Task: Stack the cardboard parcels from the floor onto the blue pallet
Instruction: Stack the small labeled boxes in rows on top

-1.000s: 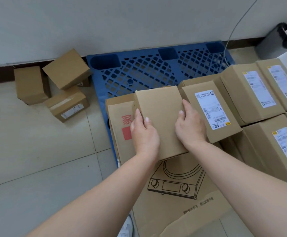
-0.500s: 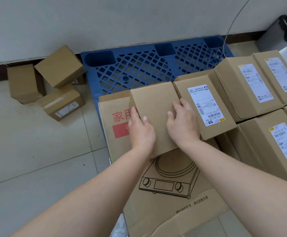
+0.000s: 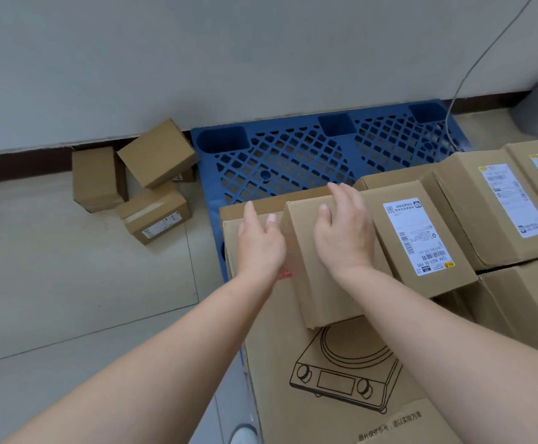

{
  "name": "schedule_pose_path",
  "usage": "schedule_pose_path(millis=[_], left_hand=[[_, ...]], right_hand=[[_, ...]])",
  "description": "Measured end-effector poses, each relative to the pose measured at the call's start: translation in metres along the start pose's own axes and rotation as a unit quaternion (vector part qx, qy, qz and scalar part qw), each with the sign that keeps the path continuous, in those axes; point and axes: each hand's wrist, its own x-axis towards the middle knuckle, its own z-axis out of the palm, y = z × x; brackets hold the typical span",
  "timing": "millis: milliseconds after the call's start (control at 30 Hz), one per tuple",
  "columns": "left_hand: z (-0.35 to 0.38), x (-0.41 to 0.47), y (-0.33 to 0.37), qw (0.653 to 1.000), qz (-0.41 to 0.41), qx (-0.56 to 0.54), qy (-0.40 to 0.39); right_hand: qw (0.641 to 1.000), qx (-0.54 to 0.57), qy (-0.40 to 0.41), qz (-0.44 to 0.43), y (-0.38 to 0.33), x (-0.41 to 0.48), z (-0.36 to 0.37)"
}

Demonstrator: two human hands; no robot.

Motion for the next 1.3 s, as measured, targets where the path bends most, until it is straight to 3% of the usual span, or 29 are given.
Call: schedule_pose_path(millis=[300, 733, 1000, 1300], left_hand=[[-0.107, 0.070, 0.037, 0.992, 0.006, -0.053, 0.115], [-0.260, 0.185, 0.039, 0.990, -0.002, -0.011, 0.140], [-0.290, 0.249, 0.032, 0.993, 0.002, 0.020, 0.118], [-0.273, 0.344, 0.009, 0.992, 0.009, 0.068, 0.102]], right_hand=[[0.996, 0.071, 0.015, -0.052, -0.107, 0.039, 0.051], [0.994, 0.109, -0.001, -0.015, -0.253, 0.085, 0.164], [0.994, 0.097, -0.006, 0.050, -0.271, 0.115, 0.229], [0.989, 0.095, -0.045, 0.105, -0.248, 0.158, 0.310]])
